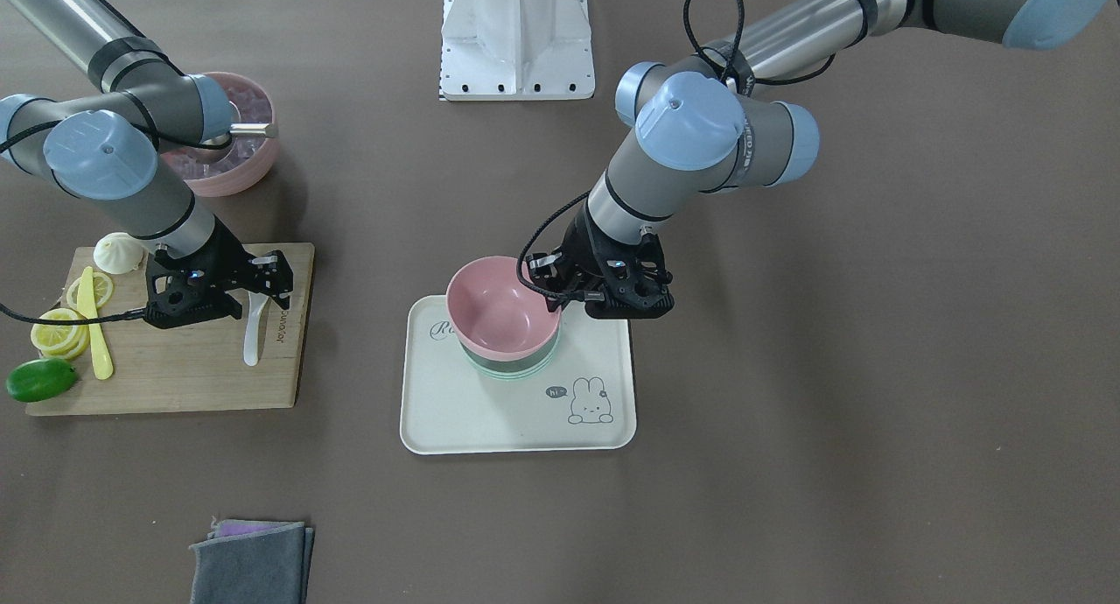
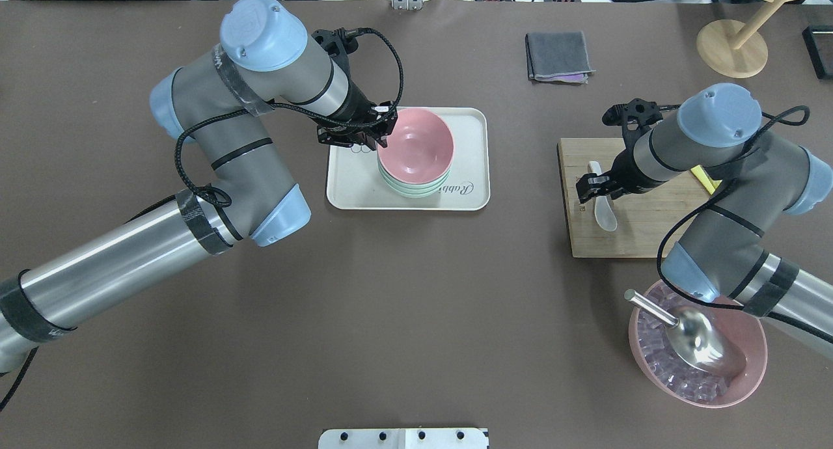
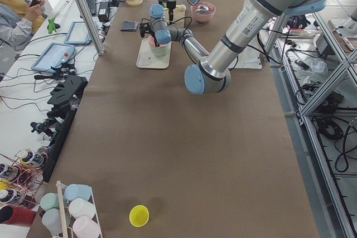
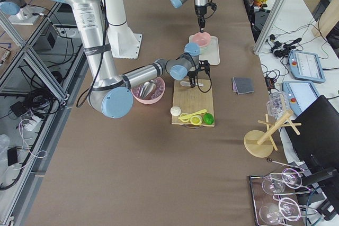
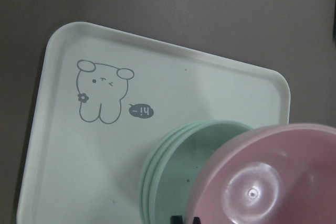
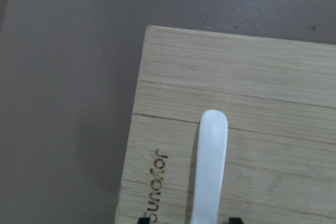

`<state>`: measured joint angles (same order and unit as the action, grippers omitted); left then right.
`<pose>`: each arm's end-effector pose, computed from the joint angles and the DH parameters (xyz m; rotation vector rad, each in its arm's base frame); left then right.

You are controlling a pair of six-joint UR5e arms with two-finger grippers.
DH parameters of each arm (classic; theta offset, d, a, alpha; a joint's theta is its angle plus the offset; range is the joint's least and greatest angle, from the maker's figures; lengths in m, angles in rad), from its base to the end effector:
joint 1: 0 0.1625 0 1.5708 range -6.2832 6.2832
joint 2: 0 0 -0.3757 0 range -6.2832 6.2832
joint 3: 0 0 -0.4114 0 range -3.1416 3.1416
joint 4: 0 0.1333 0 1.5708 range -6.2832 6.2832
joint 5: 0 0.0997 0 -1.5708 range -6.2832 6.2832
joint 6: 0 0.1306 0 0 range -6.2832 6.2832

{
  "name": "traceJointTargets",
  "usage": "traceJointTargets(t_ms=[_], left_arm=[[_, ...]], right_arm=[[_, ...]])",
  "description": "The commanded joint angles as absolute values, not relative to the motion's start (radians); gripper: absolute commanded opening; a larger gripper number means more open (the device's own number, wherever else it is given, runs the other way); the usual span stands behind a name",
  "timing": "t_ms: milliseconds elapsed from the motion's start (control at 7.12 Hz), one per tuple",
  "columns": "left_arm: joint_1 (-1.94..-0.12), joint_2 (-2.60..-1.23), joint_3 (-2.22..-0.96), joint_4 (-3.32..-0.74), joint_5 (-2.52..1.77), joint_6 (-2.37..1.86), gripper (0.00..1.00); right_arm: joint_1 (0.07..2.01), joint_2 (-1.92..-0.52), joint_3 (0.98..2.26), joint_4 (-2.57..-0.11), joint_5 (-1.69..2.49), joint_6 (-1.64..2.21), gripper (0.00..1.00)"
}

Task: Stack pink bowl on green and place spoon
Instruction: 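Release pink bowl and lift left gripper while right gripper lifts spoon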

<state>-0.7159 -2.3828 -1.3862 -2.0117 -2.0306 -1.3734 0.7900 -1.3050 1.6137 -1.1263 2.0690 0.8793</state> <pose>0.5212 -0.5532 0.1485 0.0899 1.1235 -0.2171 -0.4014 -0.5058 0.4155 0.1474 -0.8631 -0.0954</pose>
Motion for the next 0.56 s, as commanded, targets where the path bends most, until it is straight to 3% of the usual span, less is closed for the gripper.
traceJointTargets(t_ms=[0,140,421], left_arm=[[-0.727,-2.373,-1.426,-1.993,-2.010,-1.376,0.98],[-0.753,-2.353,-1.486,-1.926,-2.014,-1.365,0.98],[-0.840,-2.271,-1.592,-1.907,-2.124,-1.361,0.98]], right_arm=[[0.792,-1.304,1.615,-1.127,2.069,0.909,0.08],[0.793,-1.280,1.615,-1.129,2.069,0.937,0.00],[0.793,-1.266,1.618,-1.123,2.068,0.988,0.00]])
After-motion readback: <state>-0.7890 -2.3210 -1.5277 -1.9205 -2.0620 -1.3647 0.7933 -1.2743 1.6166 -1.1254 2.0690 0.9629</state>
